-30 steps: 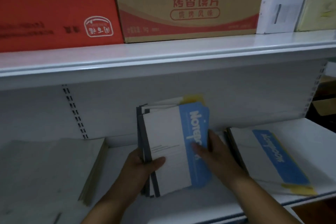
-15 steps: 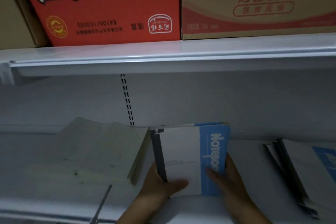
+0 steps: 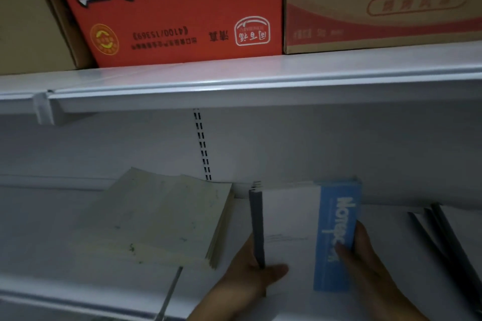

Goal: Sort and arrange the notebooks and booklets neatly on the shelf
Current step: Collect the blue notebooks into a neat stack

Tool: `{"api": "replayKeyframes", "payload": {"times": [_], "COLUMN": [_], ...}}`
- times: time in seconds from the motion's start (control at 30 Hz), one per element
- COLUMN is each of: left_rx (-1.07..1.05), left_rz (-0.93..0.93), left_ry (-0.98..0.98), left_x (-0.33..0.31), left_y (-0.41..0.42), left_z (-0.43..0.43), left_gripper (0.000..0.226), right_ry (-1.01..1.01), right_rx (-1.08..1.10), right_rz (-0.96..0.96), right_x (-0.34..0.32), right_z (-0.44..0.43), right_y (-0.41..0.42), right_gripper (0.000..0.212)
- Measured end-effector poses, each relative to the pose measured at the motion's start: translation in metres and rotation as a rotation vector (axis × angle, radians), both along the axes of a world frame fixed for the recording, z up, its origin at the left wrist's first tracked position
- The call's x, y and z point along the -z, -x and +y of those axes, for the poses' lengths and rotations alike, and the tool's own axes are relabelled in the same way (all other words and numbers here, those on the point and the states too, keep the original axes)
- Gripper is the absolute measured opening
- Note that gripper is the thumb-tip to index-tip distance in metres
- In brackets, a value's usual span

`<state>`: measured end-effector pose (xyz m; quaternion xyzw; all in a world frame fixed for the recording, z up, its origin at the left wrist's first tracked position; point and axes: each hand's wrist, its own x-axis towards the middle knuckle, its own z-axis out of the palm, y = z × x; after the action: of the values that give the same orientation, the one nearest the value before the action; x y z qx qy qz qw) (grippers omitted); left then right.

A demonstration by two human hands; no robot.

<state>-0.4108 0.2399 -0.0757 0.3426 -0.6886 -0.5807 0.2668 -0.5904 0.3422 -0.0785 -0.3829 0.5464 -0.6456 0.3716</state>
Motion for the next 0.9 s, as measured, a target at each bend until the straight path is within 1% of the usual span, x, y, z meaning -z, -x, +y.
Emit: {"api": "replayKeyframes", "payload": {"times": [0.03,0.07,0.1,0.13,0.17,0.2,0.23,0.27,0.3,0.33,0.4,0.43,0.5,0.53,0.57,0.63,0.67,0.7,0.73,0.77,0.8,0.83,0.87,0.9], "left_rx": [0.031,0.046,0.036,-0.005,-0.077,-0.190,-0.304,-0.383,-0.370,-0.282,-0.031,0.092,0.250,0.269,0.261,0.277,0.206,0.141,0.117,0.149,0.179,0.238,0.252,0.221], "left_rz": [0.000,-0.005,-0.015,0.002,0.014,-0.023,-0.109,-0.145,-0.106,-0.070,-0.073,-0.135,-0.314,-0.346,-0.358,-0.425,-0.398,-0.335,-0.284,-0.263,-0.204,-0.238,-0.294,-0.400], "left_ry": [-0.011,-0.035,-0.059,-0.080,-0.091,-0.048,0.080,0.260,0.420,0.510,0.549,0.522,0.502,0.514,0.502,0.571,0.615,0.718,0.761,0.789,0.825,0.820,0.799,0.780], "left_x": [0.002,0.004,0.004,0.005,0.004,0.005,0.002,0.000,-0.005,-0.010,-0.015,-0.010,0.020,0.035,0.048,0.065,0.069,0.065,0.061,0.054,0.051,0.051,0.051,0.050], "left_y": [-0.001,-0.003,-0.003,-0.003,-0.003,-0.005,-0.008,-0.012,-0.017,-0.021,-0.028,-0.030,-0.033,-0.034,-0.034,-0.033,-0.031,-0.031,-0.029,-0.028,-0.025,-0.025,-0.024,-0.025], "left_z": [-0.005,-0.008,-0.010,-0.013,-0.017,-0.020,-0.021,-0.018,-0.013,-0.007,0.006,0.009,-0.002,-0.009,-0.016,-0.025,-0.024,-0.020,-0.016,-0.016,-0.015,-0.017,-0.016,-0.016], "left_gripper": [0.056,0.056,0.055,0.055,0.056,0.061,0.069,0.072,0.066,0.054,0.034,0.026,0.015,0.014,0.018,0.034,0.045,0.048,0.037,0.020,0.014,0.016,0.019,0.022], "right_ry": [-0.016,-0.049,-0.090,-0.125,-0.166,-0.224,-0.271,-0.347,-0.422,-0.473,-0.483,-0.471,-0.482,-0.501,-0.527,-0.568,-0.596,-0.630,-0.647,-0.638,-0.611,-0.586,-0.558,-0.530], "right_rx": [-0.024,-0.047,-0.062,-0.055,-0.045,-0.018,0.007,0.036,0.051,0.063,0.062,0.061,0.052,0.055,0.061,0.060,0.042,0.023,0.033,0.080,0.121,0.134,0.133,0.143], "right_rz": [0.070,0.122,0.127,0.075,-0.001,-0.066,-0.100,-0.110,-0.129,-0.156,-0.202,-0.201,-0.152,-0.108,-0.054,0.062,0.178,0.336,0.484,0.591,0.618,0.591,0.521,0.436], "right_x": [-0.005,-0.011,-0.013,-0.011,-0.008,-0.005,-0.004,-0.001,0.001,0.004,0.006,0.005,0.006,0.007,0.006,0.001,-0.004,-0.010,-0.015,-0.018,-0.017,-0.015,-0.012,-0.007], "right_z": [-0.001,-0.003,-0.008,-0.016,-0.026,-0.036,-0.047,-0.055,-0.063,-0.070,-0.081,-0.086,-0.099,-0.106,-0.112,-0.120,-0.119,-0.117,-0.114,-0.111,-0.109,-0.107,-0.103,-0.099], "right_y": [0.001,-0.001,-0.002,0.000,0.001,0.000,-0.002,-0.003,-0.004,-0.006,-0.013,-0.018,-0.027,-0.029,-0.031,-0.031,-0.030,-0.028,-0.026,-0.024,-0.024,-0.025,-0.029,-0.034], "right_gripper": [0.038,0.048,0.061,0.074,0.082,0.077,0.059,0.044,0.036,0.033,0.028,0.028,0.030,0.032,0.034,0.035,0.032,0.027,0.026,0.028,0.028,0.025,0.023,0.024]}}
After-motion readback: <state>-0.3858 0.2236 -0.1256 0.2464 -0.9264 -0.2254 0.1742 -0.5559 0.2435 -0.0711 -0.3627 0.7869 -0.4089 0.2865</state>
